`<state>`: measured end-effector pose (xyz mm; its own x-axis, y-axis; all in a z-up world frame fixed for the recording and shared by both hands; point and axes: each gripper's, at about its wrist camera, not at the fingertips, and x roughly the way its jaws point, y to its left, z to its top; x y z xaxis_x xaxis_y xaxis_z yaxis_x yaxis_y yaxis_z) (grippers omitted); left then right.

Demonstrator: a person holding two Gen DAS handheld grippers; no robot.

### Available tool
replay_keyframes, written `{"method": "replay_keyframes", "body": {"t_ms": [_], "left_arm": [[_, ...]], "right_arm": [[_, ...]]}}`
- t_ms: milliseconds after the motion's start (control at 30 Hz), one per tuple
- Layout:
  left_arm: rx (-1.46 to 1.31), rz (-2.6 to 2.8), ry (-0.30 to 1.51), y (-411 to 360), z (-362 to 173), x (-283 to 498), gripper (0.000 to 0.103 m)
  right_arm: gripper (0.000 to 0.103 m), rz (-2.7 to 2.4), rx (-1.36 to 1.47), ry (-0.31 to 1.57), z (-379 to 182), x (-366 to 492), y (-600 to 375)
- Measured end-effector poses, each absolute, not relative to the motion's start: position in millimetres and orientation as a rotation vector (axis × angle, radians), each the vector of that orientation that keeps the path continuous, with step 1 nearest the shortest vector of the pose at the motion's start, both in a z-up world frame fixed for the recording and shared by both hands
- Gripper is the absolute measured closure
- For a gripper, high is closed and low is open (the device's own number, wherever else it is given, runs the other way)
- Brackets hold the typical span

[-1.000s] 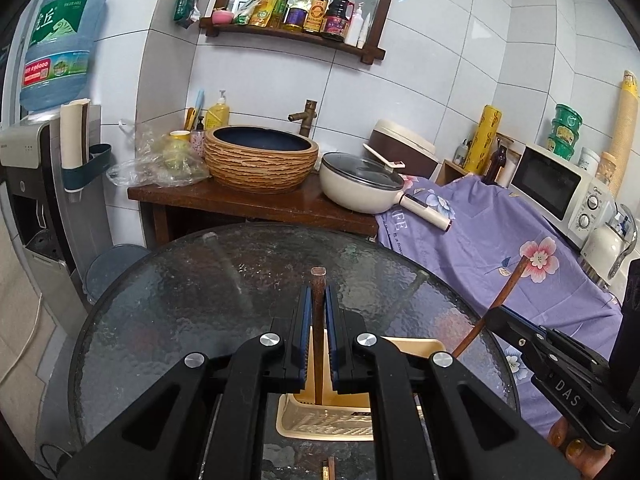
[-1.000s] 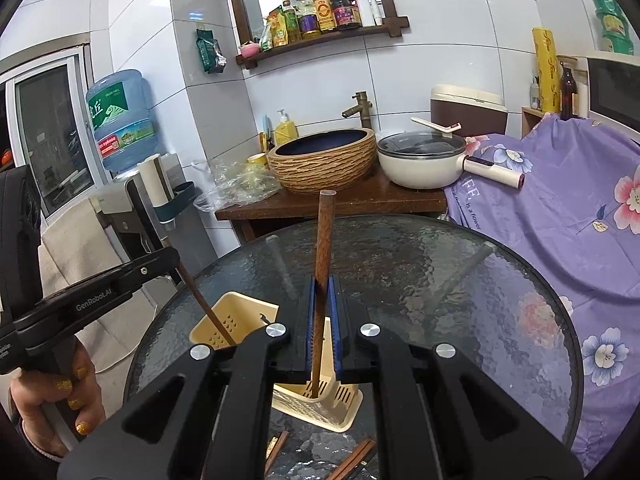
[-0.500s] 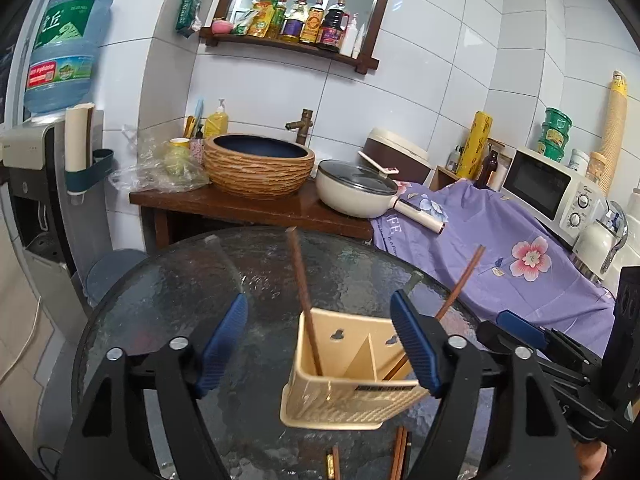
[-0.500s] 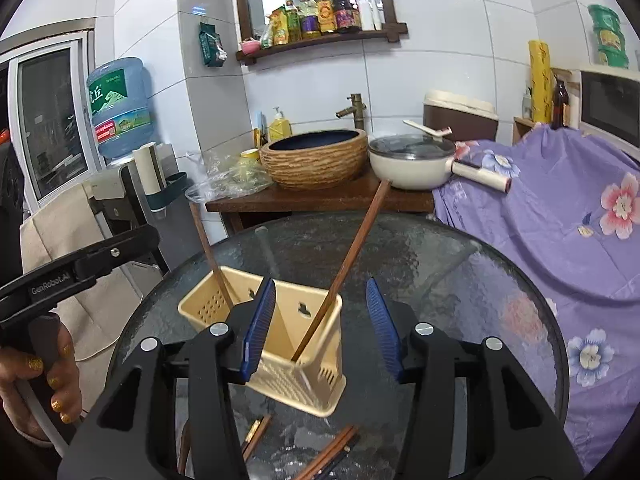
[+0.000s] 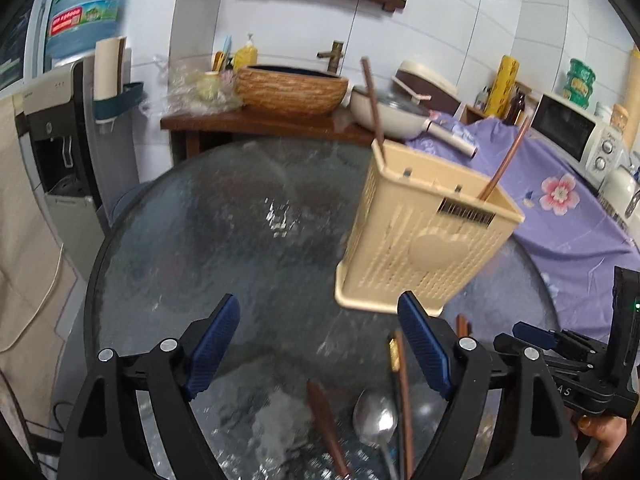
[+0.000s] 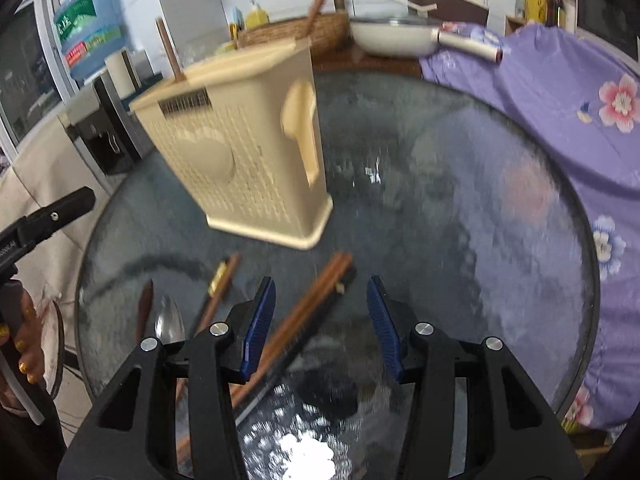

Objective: Organize utensils
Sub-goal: 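Move the right tool back to the black chopstick on the table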

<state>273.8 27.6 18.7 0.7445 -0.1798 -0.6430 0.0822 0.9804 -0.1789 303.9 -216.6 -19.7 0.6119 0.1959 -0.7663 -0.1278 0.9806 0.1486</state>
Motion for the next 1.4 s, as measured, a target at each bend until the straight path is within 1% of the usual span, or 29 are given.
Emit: {"method": "replay_keyframes", "body": {"t_ms": [233, 367, 600, 800, 867, 1033, 1200, 1267, 1400], "left_arm": [[-0.12, -0.132, 0.783, 33.0, -10.2, 254.3, 0.026], [-0.113, -0.134, 0.82, 32.0, -26.1, 246.5, 0.03], [-0.139, -0.14, 0.857, 34.1, -42.3, 238.9, 0.031], [-0.14, -0.141, 0.866, 31.2, -47.6, 236.3, 0.031], [-0.14, -0.14, 0.868, 30.7, -48.5, 235.0, 0.031], [-0.146, -0.134, 0.88, 32.8, -53.4, 232.5, 0.031], [-0.114, -0.141, 0.89, 27.2, -54.5, 230.8, 0.037], [-0.109, -0.147, 0.896, 24.5, -54.6, 230.3, 0.043], [-0.088, -0.156, 0.912, 16.5, -56.7, 230.8, 0.051]], "right_arm": [[0.055, 0.169, 0.033, 0.955, -49.2, 288.0, -206.8], [0.056, 0.163, 0.026, 0.97, -57.2, 281.5, -202.6], [0.058, 0.16, 0.03, 0.971, -60.3, 275.9, -200.0], [0.062, 0.149, 0.015, 0.98, -60.0, 278.0, -193.5], [0.068, 0.144, 0.003, 0.991, -60.9, 277.5, -193.5], [0.07, 0.122, 0.009, 1.001, -63.0, 278.6, -204.6], [0.071, 0.118, 0.02, 1.006, -62.3, 284.8, -209.9], [0.072, 0.113, 0.019, 1.007, -62.2, 287.8, -209.3], [0.075, 0.109, 0.007, 1.008, -61.9, 292.8, -207.0]]}}
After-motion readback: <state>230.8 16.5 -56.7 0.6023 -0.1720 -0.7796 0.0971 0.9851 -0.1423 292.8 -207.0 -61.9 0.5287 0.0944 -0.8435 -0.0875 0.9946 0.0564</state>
